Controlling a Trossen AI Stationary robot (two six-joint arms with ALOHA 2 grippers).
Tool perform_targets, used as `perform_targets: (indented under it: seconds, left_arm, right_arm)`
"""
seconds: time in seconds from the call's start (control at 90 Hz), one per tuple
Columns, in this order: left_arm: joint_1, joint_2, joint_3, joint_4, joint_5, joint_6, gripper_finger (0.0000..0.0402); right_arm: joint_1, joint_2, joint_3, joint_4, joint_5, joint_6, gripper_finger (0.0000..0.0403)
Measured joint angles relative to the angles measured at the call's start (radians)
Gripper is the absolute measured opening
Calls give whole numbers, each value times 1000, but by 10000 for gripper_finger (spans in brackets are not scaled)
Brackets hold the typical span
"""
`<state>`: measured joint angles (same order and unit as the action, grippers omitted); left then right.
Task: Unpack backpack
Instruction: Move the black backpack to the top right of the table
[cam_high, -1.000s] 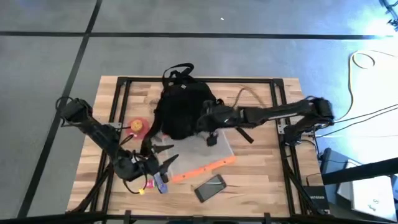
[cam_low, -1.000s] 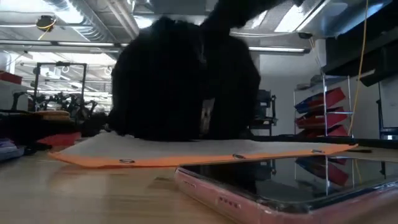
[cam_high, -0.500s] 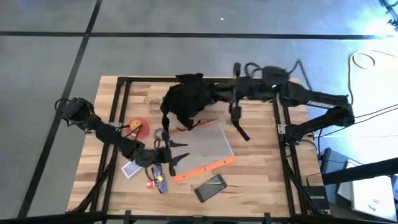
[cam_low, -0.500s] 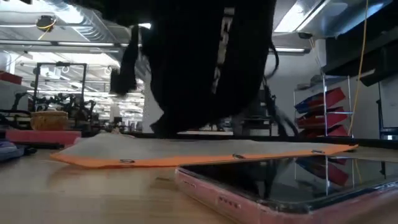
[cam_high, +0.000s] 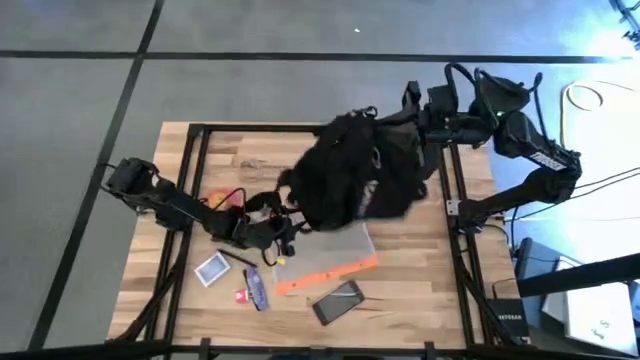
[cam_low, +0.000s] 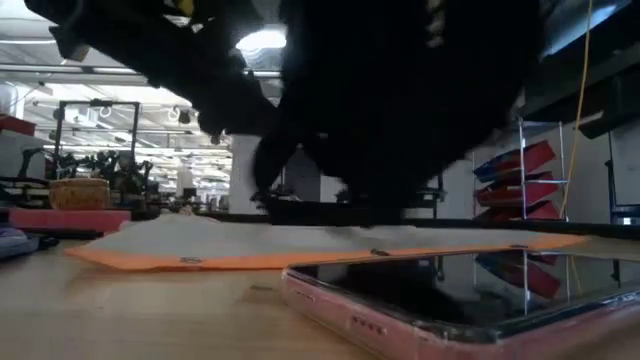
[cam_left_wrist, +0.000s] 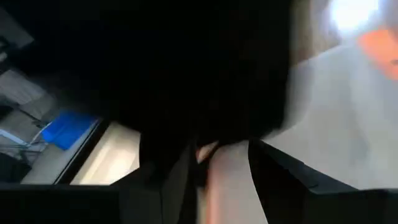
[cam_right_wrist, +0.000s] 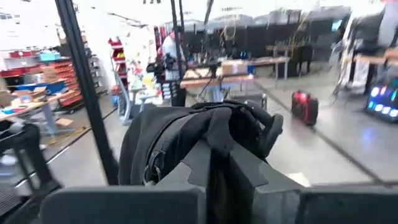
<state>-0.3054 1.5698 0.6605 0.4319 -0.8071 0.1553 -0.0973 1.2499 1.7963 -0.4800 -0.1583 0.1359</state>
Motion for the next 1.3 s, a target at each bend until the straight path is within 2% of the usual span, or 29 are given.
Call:
perform_targets:
  seconds: [0.278,0.478,0.7,0.867,0.922,1.022,1.3]
  left_arm:
    - [68,2,0,-34,36,10,154]
    - [105,3,0,-34,100,1,154]
    - [113,3,0,-51,96,65,154]
    - [113,3,0,-51,94,59,154]
    - [113,3,0,-50,99,54,154]
    - [113,3,0,-50,100,50,154]
    - [122,3,0,-31,102,50,154]
  right_arm:
    - [-1,-3,244,-201,38,74,10]
    - [-1,-6,393,-406,3,174,10]
    - [-1,-6,414,-738,-50,318,10]
    - [-1,9,414,-1076,-72,392,10]
    - [-1,14,396,-1097,-73,414,10]
    - [-1,7,345,-1057,-184,490,10]
    - [-1,46,309,-1088,-487,533,10]
